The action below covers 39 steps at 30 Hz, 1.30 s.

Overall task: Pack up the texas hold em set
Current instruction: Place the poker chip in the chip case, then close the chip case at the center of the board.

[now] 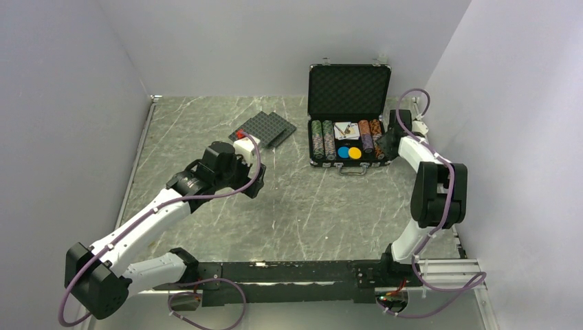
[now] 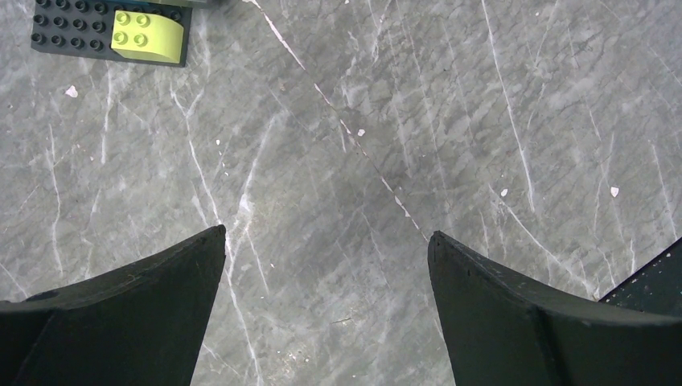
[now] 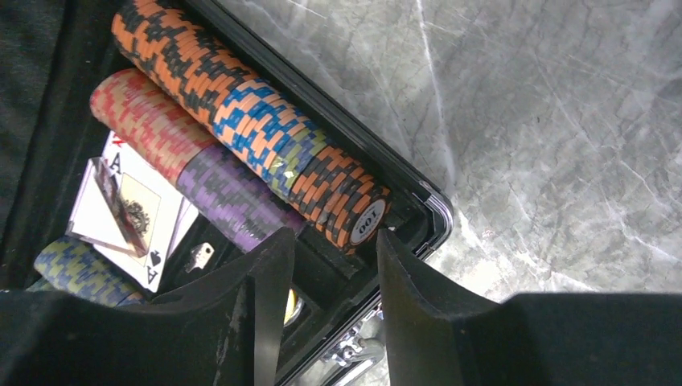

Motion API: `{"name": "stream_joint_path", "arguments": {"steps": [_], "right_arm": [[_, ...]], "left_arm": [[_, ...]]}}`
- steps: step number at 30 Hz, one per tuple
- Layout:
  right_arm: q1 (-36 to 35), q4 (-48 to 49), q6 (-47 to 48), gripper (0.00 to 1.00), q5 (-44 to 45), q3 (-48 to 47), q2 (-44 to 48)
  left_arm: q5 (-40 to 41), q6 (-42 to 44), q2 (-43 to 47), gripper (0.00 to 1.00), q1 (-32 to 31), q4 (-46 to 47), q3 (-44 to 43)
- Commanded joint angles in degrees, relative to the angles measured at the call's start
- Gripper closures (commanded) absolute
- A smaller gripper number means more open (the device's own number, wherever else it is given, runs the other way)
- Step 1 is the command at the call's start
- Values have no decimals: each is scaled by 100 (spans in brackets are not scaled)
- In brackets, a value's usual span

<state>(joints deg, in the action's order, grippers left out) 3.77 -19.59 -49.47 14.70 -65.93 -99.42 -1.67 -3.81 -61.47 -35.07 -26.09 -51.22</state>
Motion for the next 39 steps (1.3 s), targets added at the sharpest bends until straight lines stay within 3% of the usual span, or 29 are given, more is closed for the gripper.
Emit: {"name": "stream_joint_path", "arguments": {"steps": [1,7,12,21,29,33,39], "right_arm": [[-12,432,189,52,-110,-23,527],[-194,1371,1495,39,-875,-280,827],[-206,1389,2262,30,-2218,-1749,-51],[-228,2669,2661,20,-4252,-3946,-1714],[-228,3235,2104,19,-4929,-5668,-3174],[-231,3330,2072,19,-4812,-5894,-3372],[-233,2692,2542,18,-4550,-6513,-3571]], "left_arm": [[-13,82,44,1,24,5,-125],[15,89,122,0,41,86,-72],[6,82,114,1,119,90,-81],[-49,91,324,0,135,292,56],[-298,65,496,1,133,569,200],[-297,86,532,1,134,601,218],[-280,91,535,1,138,577,205]]}}
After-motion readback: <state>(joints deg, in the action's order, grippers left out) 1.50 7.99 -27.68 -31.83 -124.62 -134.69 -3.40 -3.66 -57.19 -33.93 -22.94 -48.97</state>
